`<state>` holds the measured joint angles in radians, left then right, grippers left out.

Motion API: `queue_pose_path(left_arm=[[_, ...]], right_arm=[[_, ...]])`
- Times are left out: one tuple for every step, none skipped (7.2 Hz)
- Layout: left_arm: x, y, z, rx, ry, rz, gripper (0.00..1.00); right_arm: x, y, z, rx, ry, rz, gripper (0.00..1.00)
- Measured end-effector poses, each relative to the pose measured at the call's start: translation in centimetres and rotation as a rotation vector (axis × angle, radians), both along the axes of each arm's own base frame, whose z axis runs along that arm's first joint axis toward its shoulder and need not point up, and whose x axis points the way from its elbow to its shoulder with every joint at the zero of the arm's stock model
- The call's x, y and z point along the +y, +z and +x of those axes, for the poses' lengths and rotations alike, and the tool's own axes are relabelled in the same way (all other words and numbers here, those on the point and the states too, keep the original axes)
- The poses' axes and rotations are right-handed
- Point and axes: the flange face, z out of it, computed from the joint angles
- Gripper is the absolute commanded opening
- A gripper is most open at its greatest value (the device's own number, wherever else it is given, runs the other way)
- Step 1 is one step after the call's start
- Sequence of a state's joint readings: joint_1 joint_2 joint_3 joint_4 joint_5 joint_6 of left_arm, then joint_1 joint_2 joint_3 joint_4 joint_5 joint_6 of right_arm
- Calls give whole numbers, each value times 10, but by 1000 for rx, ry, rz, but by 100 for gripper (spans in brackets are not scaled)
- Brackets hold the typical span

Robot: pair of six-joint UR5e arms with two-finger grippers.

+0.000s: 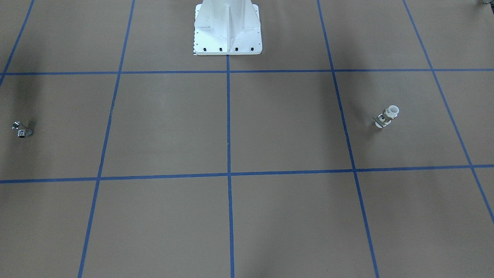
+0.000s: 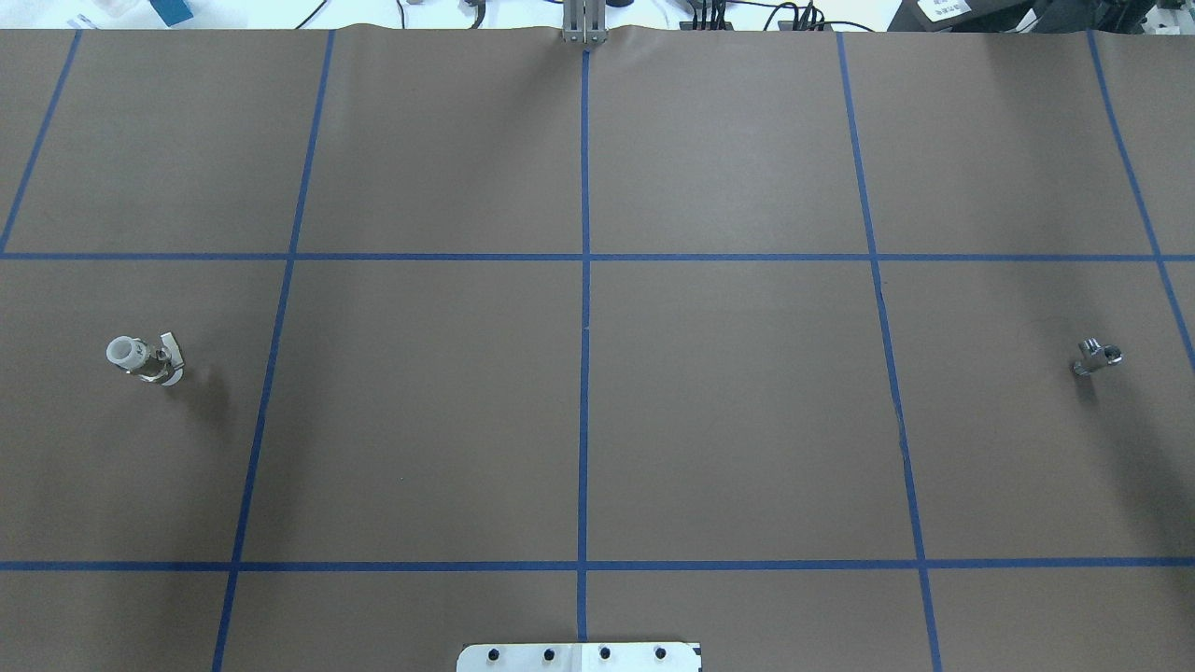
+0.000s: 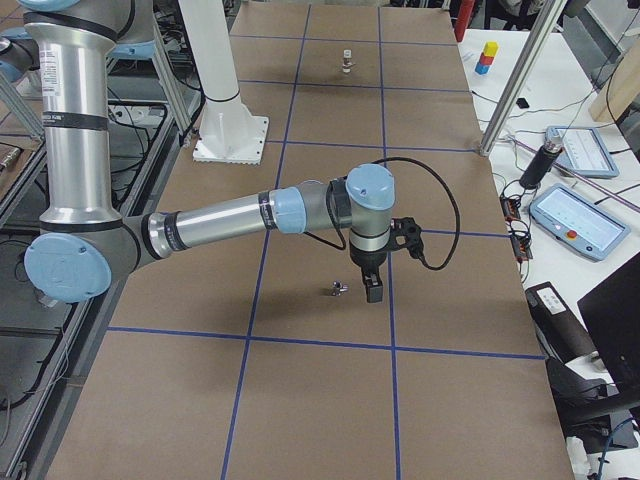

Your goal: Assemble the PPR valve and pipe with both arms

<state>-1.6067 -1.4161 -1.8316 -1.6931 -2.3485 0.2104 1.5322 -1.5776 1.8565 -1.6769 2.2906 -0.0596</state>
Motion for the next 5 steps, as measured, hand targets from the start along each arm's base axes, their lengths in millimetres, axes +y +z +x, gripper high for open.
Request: queue_pose_path(left_arm=[[-17, -9, 1, 0, 1, 68, 100], [-40, -15, 4, 20, 14, 114, 100], [-59, -22, 11, 62, 35, 145, 100], [-74, -32, 17, 97, 40, 170, 100], [-81, -42, 29, 125, 25, 185, 100]], right_arm=[[-7, -6, 0, -1, 0, 12, 100], [-11, -9, 0, -2, -3, 20, 100], [-15, -13, -1, -3, -3, 28, 100], [-17, -16, -1, -3, -2, 32, 100], [-18, -17, -1, -2, -2, 36, 100]])
